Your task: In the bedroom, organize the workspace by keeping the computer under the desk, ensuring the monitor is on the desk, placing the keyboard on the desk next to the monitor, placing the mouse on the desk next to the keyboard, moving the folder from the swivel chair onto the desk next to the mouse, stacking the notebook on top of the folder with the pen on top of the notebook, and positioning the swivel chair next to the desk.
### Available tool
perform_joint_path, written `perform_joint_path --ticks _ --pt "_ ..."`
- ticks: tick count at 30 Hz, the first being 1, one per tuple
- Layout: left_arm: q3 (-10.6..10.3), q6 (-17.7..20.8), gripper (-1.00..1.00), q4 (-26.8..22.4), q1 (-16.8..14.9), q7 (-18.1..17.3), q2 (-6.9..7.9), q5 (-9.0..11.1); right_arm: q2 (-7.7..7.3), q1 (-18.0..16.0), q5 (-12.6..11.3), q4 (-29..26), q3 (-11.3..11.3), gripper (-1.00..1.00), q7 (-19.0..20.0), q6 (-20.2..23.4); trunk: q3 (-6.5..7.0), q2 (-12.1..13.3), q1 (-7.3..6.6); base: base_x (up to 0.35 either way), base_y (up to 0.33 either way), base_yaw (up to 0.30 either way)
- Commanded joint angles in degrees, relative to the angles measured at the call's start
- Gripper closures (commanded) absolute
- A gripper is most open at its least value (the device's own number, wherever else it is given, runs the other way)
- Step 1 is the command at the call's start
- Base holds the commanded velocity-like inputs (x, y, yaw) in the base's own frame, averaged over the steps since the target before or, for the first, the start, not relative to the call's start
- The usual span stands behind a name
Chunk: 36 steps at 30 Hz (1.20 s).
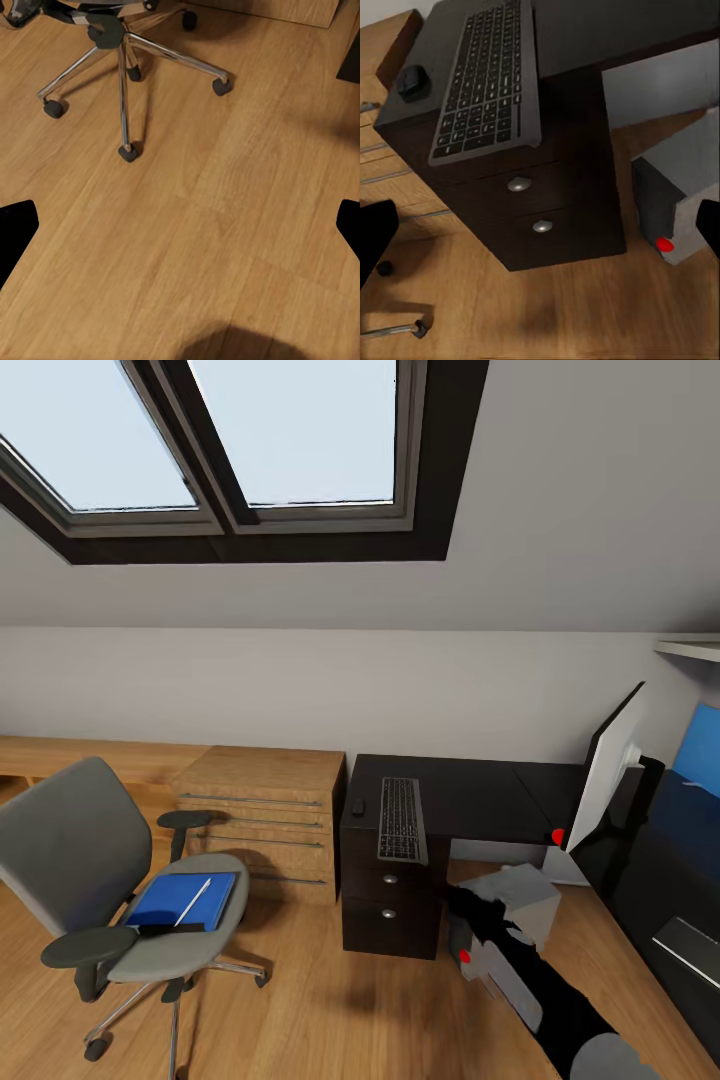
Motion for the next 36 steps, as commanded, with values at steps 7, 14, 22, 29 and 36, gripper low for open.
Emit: perform_joint_path --ticks 7,14,22,29,36 --pt "-0.2 -0.44 -1.0 -0.06 -0.02 0.19 0.26 0.56 -1.29 -0.08 -1.21 -9.66 -9.91 -1.0 -6.66 19.1 -0.08 -0.05 0.01 0.0 0.0 0.0" --pt "-0.17 -0.52 -1.0 -0.06 -0.02 0.31 0.33 0.45 -1.9 0.14 -4.4 -11.12 -11.43 -1.0 -5.64 21.13 -0.08 -0.05 0.01 0.0 0.0 0.0" --pt "-0.12 -0.54 -1.0 -0.06 -0.02 0.36 0.33 0.43 -1.9 0.18 -4.33 -11.56 -11.33 -1.0 -6.96 20.69 -0.08 -0.05 0.01 0.0 0.0 -0.153" --pt "-0.12 -0.54 -1.0 -0.06 -0.02 0.4 0.33 0.43 -2.07 0.18 -4.16 -11.59 -11.34 -1.0 -7.06 20.69 -0.08 -0.05 0.01 0.0 0.0 -0.291" --pt "-0.21 -0.46 -1.0 -0.06 -0.02 0.11 0.33 0.43 -2.25 0.24 -1.05 -11.32 -11.35 -1.0 -7.08 20.67 -0.08 -0.05 0.01 0.065 -0.064 -0.298"
